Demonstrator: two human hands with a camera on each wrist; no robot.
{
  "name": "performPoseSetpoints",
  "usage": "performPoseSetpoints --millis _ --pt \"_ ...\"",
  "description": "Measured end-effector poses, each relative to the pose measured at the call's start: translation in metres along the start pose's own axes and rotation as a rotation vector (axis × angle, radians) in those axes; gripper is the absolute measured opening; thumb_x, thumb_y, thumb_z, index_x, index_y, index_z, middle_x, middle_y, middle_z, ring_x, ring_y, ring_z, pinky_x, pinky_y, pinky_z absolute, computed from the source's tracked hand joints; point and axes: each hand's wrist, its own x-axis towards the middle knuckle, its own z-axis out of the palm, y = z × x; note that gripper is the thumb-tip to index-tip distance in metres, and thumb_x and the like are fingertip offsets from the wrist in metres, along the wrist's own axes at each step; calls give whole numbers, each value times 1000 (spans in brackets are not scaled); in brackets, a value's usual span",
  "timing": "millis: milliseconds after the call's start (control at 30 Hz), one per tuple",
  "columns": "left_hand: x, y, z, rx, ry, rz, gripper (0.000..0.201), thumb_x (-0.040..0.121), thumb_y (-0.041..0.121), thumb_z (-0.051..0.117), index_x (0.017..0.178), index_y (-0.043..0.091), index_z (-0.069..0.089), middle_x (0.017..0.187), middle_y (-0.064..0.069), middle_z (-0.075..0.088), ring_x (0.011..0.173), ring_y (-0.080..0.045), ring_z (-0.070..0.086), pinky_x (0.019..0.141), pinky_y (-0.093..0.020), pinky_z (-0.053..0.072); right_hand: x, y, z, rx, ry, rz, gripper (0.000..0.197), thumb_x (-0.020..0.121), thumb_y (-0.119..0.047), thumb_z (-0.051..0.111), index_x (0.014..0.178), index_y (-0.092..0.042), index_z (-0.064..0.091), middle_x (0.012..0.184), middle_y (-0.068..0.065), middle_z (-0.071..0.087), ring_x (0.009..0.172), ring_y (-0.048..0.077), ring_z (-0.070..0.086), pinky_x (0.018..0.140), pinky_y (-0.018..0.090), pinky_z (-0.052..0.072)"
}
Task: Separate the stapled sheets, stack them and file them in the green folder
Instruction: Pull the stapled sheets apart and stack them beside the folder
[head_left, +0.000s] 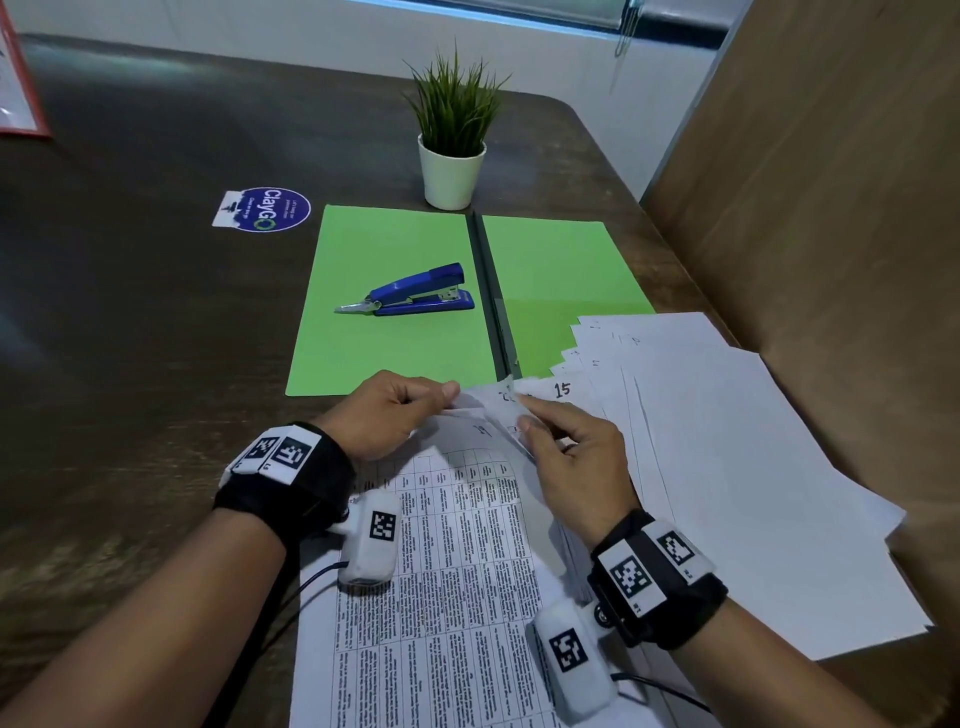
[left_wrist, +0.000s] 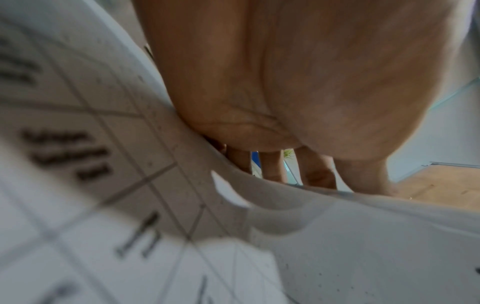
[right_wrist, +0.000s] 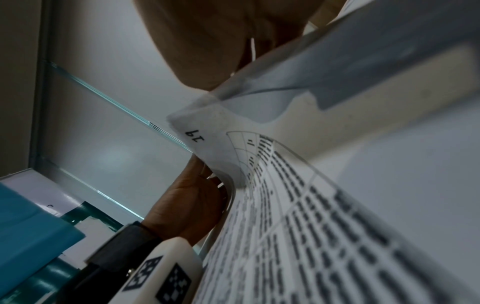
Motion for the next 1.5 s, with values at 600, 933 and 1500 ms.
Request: performPoseSetpoints --millis 600,933,1500 --pt "2 -5 -5 132 31 110 16 80 10 79 91 22 78 109 -4 76 100 -19 69 95 -41 56 -12 -21 -5 192 -155 85 22 103 -28 50 123 -29 58 77 8 74 74 13 70 70 30 57" --pt "2 -4 -4 157 51 101 21 80 11 80 97 23 76 105 1 76 98 -11 68 93 -35 56 2 10 -10 -316 -150 185 19 79 -38 78 93 -26 72 75 -11 56 66 5 55 70 27 46" --pt "2 -1 1 103 48 101 20 92 27 64 87 18 81 98 9 78 92 -3 70 78 -13 51 -7 -6 -5 -219 -115 -54 23 88 -19 73 67 -16 65 66 -7 56 60 10 51 57 18 40"
